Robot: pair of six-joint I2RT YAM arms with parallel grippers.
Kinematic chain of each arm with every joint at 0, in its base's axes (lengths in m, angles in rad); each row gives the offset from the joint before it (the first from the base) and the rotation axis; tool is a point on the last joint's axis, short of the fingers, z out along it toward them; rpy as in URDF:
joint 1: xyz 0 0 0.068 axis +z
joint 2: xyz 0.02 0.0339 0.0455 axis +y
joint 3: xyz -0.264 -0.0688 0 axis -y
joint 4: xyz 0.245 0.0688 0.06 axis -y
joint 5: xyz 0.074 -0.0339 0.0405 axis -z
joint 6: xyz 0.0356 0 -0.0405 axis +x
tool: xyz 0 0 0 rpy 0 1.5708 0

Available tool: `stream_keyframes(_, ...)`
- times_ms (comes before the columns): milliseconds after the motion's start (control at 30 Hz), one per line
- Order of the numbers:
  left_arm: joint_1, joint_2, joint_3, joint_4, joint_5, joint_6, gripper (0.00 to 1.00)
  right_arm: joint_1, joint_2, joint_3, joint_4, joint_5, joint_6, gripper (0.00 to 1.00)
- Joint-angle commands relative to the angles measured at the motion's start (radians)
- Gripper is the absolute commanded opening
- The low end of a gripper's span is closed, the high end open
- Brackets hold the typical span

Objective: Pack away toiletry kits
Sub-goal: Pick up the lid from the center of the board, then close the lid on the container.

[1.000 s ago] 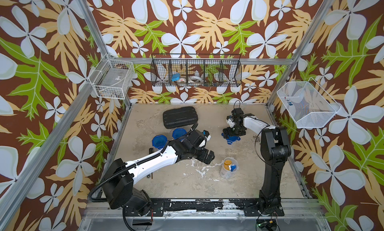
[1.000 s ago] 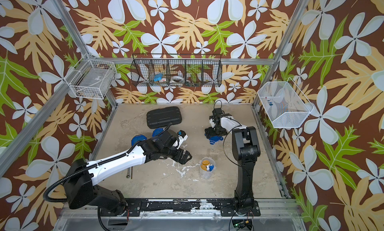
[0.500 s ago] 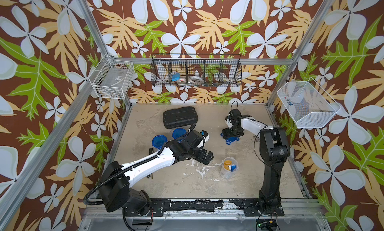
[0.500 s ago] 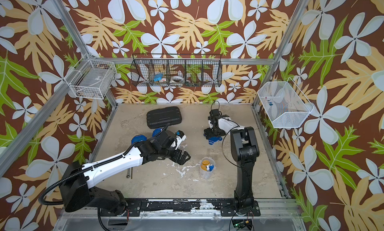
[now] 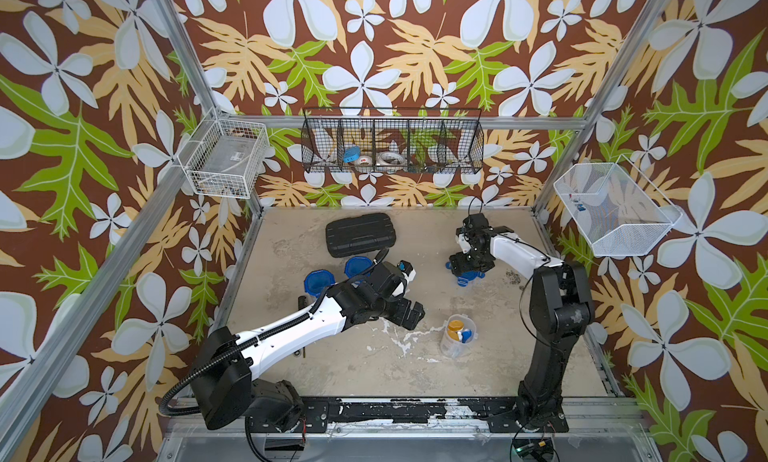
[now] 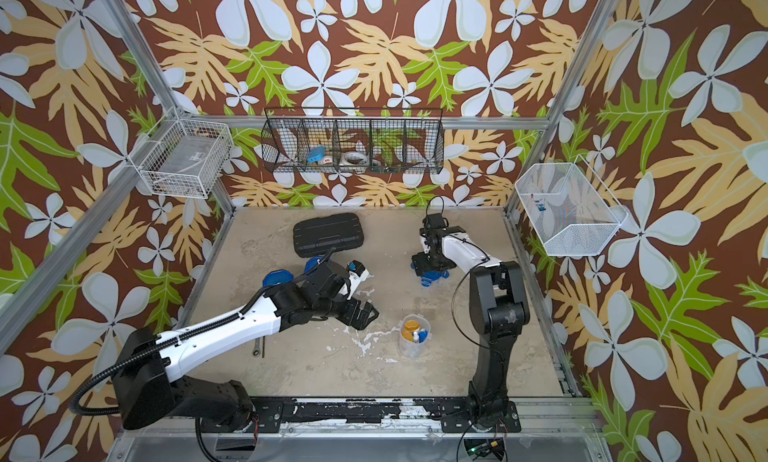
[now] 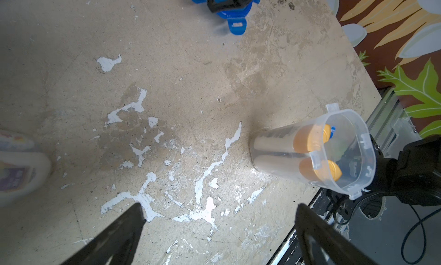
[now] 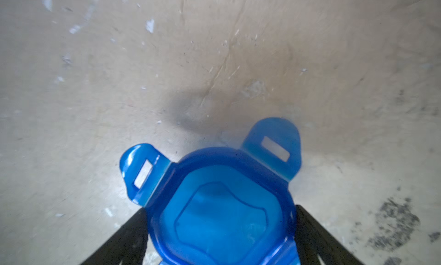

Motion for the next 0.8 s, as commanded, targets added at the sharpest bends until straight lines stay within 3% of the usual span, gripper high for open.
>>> stream_keyframes(0, 0.001, -0.012, -0.008, 0.016, -0.017, -0.020, 0.99, 0.009, -0.064, -0.029, -0.044, -0.020, 0.021, 0.78)
stream_keyframes(267, 0.002, -0.017, -0.007, 0.010, -0.091, -0.039, 0.98, 0.085, -0.308, -0.150, -0.121, -0.026, 0.089, 0.77)
stream_keyframes(500, 0.003, -0.052, -0.047, 0.013, -0.188, -0.077, 0.98, 0.156, -0.556, -0.208, -0.252, -0.028, 0.228, 0.75)
stream_keyframes(767, 0.006, -0.146, -0.160, 0.032, -0.259, -0.100, 0.98, 0.397, -0.699, -0.218, -0.386, 0.016, 0.510, 0.74)
